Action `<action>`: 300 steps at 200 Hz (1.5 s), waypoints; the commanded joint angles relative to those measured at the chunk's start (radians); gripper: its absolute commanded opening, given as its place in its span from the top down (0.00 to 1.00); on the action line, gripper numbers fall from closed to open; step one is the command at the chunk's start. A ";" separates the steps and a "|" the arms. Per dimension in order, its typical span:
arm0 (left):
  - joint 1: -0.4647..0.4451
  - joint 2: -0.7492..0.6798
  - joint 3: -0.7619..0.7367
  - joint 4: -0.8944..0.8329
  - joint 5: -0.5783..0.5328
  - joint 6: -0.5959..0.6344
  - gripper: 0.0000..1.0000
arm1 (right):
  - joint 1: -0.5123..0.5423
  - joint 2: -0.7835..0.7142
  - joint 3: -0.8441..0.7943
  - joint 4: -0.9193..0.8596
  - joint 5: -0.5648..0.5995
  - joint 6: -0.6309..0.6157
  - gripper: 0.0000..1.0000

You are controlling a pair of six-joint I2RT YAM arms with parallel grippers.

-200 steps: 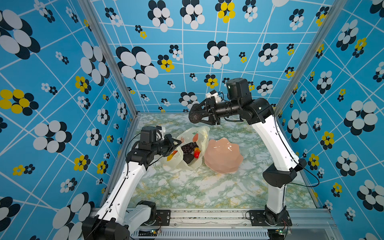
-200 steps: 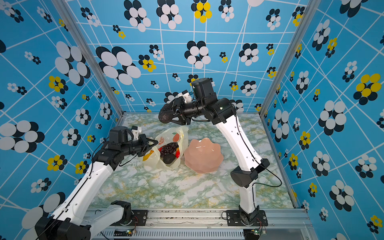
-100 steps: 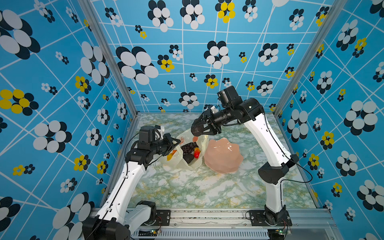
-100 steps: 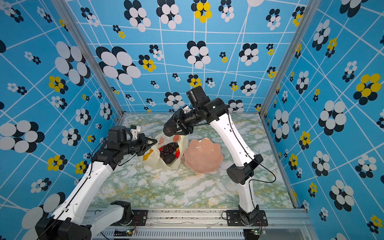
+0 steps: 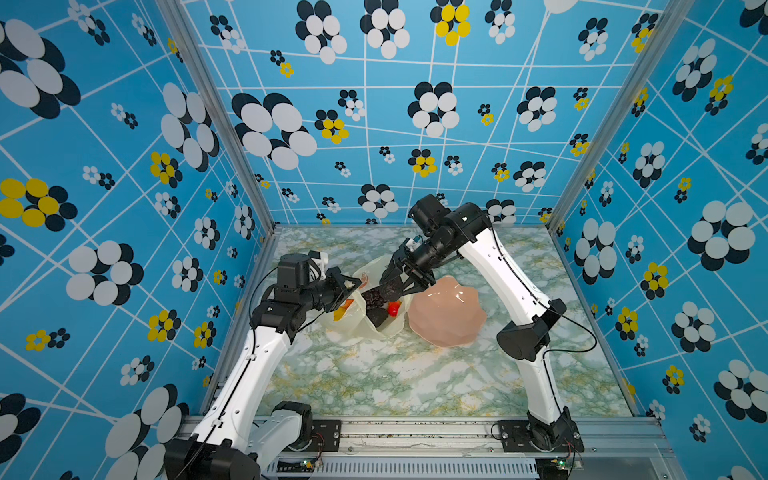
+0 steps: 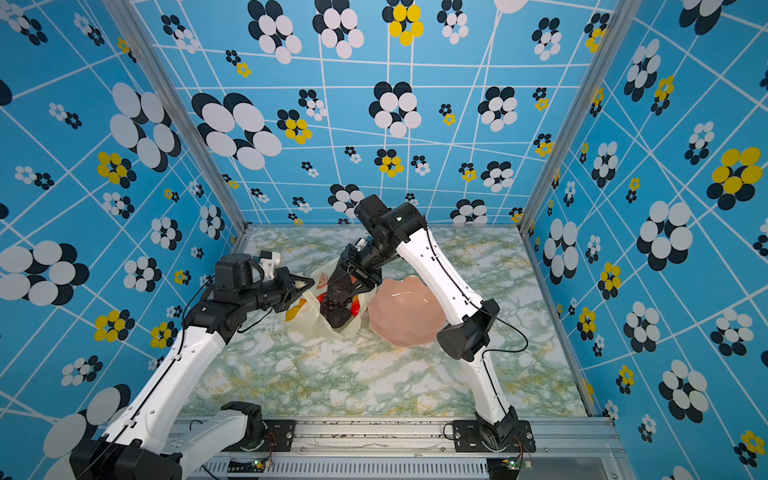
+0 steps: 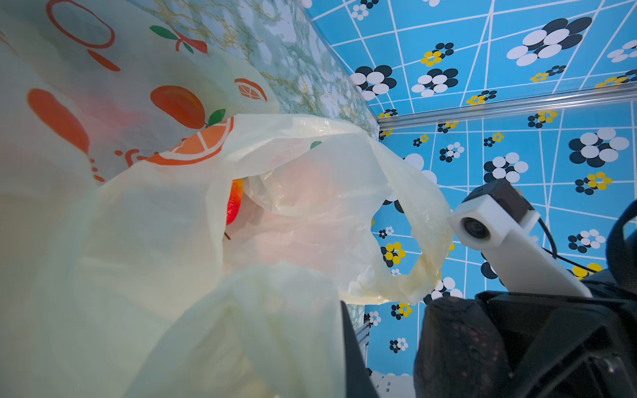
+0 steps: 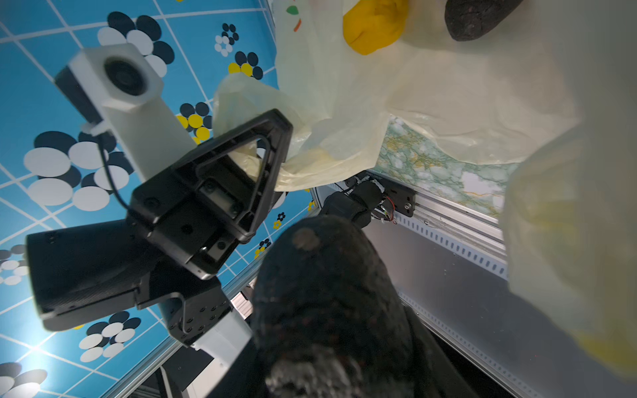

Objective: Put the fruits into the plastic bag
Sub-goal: 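Swing the avocado over toward the bag mouth held by the left gripper, then lower the avocado into the bag and open the right gripper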

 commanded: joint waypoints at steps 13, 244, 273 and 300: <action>-0.002 -0.060 -0.038 0.014 -0.011 -0.019 1.00 | 0.027 0.058 0.020 -0.131 0.148 -0.164 0.90; -0.057 -0.113 -0.120 0.054 -0.017 -0.085 1.00 | 0.206 0.351 0.000 0.476 0.323 -0.052 0.86; -0.055 -0.118 -0.136 0.067 -0.018 -0.093 1.00 | 0.206 0.371 -0.037 0.596 0.229 -0.010 0.83; -0.050 -0.107 -0.130 0.058 -0.010 -0.079 1.00 | 0.206 0.383 -0.052 0.668 0.178 0.017 0.74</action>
